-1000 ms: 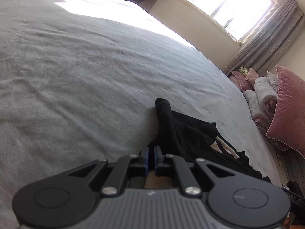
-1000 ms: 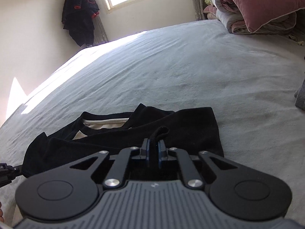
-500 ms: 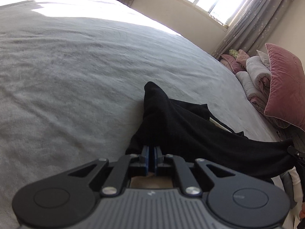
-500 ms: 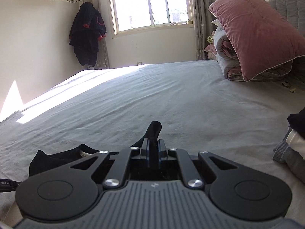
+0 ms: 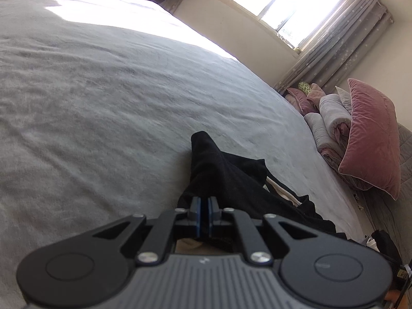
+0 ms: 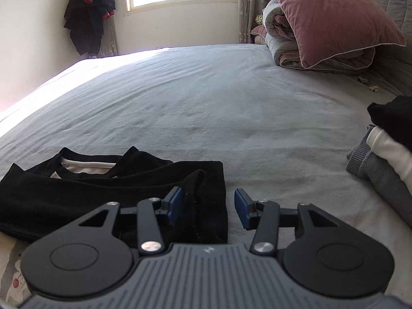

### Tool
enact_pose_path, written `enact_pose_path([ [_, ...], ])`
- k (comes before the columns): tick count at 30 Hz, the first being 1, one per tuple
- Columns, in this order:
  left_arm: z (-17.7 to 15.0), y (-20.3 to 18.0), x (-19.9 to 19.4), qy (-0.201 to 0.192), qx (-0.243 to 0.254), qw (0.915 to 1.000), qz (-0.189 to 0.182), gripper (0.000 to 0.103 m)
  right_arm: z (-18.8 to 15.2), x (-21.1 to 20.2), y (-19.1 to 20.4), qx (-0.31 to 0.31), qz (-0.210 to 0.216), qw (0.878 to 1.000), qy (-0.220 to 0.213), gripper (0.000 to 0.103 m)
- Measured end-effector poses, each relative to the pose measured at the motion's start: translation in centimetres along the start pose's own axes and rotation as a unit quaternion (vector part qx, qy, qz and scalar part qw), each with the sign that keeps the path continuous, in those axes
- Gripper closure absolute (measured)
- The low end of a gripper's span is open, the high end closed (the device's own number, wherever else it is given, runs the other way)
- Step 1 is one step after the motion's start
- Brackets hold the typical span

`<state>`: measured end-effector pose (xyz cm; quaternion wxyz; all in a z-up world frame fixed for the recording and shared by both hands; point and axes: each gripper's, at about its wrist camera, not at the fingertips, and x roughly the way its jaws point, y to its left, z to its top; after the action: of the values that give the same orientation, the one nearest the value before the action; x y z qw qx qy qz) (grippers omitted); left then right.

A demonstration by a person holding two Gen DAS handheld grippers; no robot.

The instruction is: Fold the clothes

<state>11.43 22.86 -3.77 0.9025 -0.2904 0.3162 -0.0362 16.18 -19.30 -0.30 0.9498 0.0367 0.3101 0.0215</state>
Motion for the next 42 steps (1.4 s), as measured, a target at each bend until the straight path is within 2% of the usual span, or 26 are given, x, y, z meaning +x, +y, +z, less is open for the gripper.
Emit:
enact_pose_path([
  [3,-0.2,-0.8,-0.1,-0.009,0.016,0.9996,-0.019,0.099,-0.1,-1.3,0.4,0.003,0.029,1.000,-0.008,0.054],
  [5,-0.5,-1.5,0.5,0.012,0.043,0.9990,0.008,0.099,-0.3,-1.3,1.0,-0.013,0.032,0.999,-0.003,0.054],
  [8,-1.1,-1.8,1.7,0.053,0.076,0.9938,0.061,0.099,-1.4,0.0,1.9,-0.053,0.002,0.998,0.036,0.054],
  [10,-0.8,-1.3,1.2,0.052,0.076,0.9939,0.061,0.099,-2.5,1.1,1.7,-0.071,-0.036,0.994,0.074,0.054],
  [12,-0.5,-0.8,0.6,0.051,0.074,0.9942,0.059,0.099,-3.1,0.5,0.7,-0.044,-0.028,0.997,0.058,0.054],
  [18,0.5,2.3,-0.7,0.033,-0.012,0.9987,0.037,0.099,-3.3,-1.3,-0.6,0.026,-0.019,0.999,0.035,0.054],
  [20,0.6,2.6,-0.8,0.026,-0.032,0.9991,0.004,0.099,-3.1,-1.8,-0.6,0.033,-0.016,0.999,0.025,0.054],
  [23,0.6,2.3,-0.8,0.022,-0.040,0.9983,-0.035,0.099,-2.8,-2.4,-0.4,0.042,-0.004,0.999,0.012,0.054],
  [25,0.3,1.7,-0.2,0.041,-0.023,0.9983,-0.033,0.099,-2.8,-2.6,-0.4,0.047,0.004,0.999,0.009,0.054],
  [27,-0.3,1.0,0.8,0.076,0.010,0.9971,-0.001,0.099,-3.0,-2.2,-0.4,0.051,0.004,0.999,0.018,0.054],
  [28,-0.6,0.8,0.9,0.077,0.023,0.9967,0.005,0.099,-3.2,-1.9,-0.6,0.052,-0.002,0.998,0.028,0.054],
  [32,-0.6,0.1,0.5,0.099,0.035,0.9945,0.005,0.095,-3.7,-1.1,-1.2,0.065,-0.012,0.995,0.072,0.054],
  [34,-1.3,-0.2,0.7,0.121,0.058,0.9908,0.020,0.090,-3.8,-1.9,-1.7,0.082,0.001,0.993,0.086,0.052],
  [36,-2.3,-0.4,0.4,0.112,0.078,0.9904,0.023,0.090,-4.3,-3.0,-2.2,0.103,0.018,0.989,0.104,0.051],
  [38,-2.9,-0.2,-0.2,0.116,0.067,0.9908,0.022,0.090,-5.3,-4.5,-2.7,0.116,0.024,0.986,0.119,0.051],
  [42,-3.9,0.7,-2.5,0.155,0.030,0.9875,0.005,0.090,-7.3,-7.4,-3.6,0.130,0.033,0.980,0.147,0.051],
])
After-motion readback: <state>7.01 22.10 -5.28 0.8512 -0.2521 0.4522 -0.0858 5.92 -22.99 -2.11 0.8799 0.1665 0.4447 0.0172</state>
